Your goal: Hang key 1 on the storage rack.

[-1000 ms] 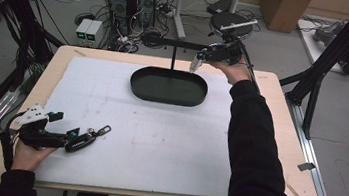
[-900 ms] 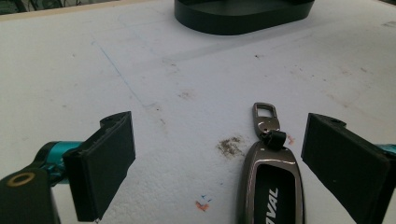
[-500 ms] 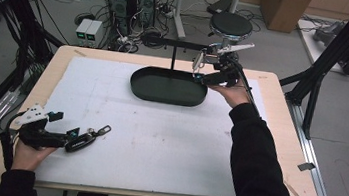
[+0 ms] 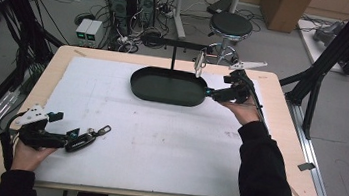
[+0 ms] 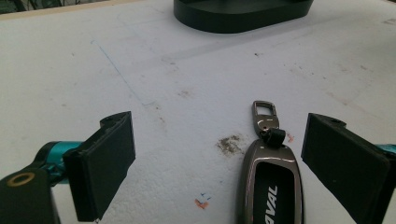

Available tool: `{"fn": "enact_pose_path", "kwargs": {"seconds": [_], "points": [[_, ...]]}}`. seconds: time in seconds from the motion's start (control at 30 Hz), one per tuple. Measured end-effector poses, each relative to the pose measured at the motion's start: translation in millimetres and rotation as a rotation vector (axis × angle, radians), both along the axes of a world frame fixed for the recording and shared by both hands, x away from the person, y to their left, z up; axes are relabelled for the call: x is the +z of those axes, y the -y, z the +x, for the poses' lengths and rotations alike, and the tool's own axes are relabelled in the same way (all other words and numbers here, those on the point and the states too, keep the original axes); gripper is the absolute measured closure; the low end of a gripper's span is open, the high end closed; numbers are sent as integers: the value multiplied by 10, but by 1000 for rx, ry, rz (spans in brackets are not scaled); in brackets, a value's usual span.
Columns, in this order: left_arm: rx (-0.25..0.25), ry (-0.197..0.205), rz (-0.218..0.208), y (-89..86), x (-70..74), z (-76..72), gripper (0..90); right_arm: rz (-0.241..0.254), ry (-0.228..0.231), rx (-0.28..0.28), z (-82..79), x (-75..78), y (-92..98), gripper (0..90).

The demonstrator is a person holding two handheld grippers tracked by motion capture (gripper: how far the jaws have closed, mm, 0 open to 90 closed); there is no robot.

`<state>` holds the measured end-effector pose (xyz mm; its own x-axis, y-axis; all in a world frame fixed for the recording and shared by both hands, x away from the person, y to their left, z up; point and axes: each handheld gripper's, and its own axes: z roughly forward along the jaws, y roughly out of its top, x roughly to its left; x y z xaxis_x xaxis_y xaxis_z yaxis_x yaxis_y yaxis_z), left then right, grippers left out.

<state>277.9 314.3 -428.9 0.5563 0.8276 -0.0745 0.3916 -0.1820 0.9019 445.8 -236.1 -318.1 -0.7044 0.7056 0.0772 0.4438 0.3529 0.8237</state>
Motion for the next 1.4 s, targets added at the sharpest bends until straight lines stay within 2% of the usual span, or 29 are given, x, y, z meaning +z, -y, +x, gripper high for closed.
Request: {"fn": "enact_pose_path", "kwargs": {"seconds": [0.2,0.4,0.63,0.73,0.93,1.4], "points": [[-1,3,-2,1,7,-7,102,9,17,-25,-151,-44,113,7],[-2,1,3,5,11,-11,102,16,10,-20,-288,-130,181,7],[-2,0,0,4,12,-15,102,-8,-9,-19,-465,-293,262,8],[-3,-2,4,9,11,-15,102,-19,-2,-32,-545,-338,315,7],[-2,-3,6,11,12,-16,102,7,-2,-41,-672,-422,431,8],[-2,-6,11,16,9,-16,102,23,-41,-58,-877,-711,508,8]]}}
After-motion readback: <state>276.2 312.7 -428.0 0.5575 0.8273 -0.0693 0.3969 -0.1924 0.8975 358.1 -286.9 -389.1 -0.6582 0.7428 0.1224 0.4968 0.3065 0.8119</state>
